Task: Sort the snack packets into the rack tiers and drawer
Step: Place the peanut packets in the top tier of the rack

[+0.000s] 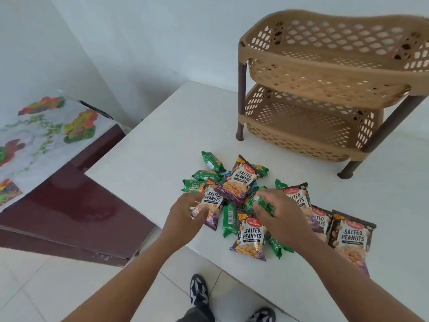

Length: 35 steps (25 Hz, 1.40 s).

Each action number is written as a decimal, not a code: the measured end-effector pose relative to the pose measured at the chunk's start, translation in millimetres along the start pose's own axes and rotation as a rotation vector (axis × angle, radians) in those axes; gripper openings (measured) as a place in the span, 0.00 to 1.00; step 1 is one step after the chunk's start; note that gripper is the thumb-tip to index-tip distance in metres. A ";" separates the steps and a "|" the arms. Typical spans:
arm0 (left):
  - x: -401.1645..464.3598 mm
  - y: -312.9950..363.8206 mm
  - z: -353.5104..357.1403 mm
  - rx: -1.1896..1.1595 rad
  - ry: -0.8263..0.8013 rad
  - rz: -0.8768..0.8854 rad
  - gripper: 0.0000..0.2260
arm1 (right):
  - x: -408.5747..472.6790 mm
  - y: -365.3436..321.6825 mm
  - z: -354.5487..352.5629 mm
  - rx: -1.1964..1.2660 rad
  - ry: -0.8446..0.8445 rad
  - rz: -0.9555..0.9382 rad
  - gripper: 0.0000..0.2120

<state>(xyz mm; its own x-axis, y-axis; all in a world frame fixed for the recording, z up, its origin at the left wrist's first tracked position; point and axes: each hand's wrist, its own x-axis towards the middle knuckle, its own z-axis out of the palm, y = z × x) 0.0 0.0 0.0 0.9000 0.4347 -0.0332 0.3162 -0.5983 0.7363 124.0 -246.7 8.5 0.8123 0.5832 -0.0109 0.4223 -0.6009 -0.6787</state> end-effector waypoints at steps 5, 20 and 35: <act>-28.4 -13.5 35.0 -0.021 -0.167 0.048 0.12 | -24.9 -5.8 24.4 -0.046 0.183 0.055 0.12; -51.0 -3.2 96.5 0.066 -0.229 0.111 0.24 | -65.6 5.6 39.9 0.072 0.136 0.335 0.24; -31.9 43.9 63.7 -0.595 -0.562 -0.131 0.24 | -48.4 12.7 -0.5 0.906 -0.098 0.257 0.09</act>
<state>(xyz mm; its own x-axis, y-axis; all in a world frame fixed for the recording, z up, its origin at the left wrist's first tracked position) 4.3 -83.0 -9.7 0.9325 -0.0195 -0.3606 0.3596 -0.0413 0.9322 90.2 -282.8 0.8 0.7821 0.5601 -0.2732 -0.2717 -0.0880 -0.9583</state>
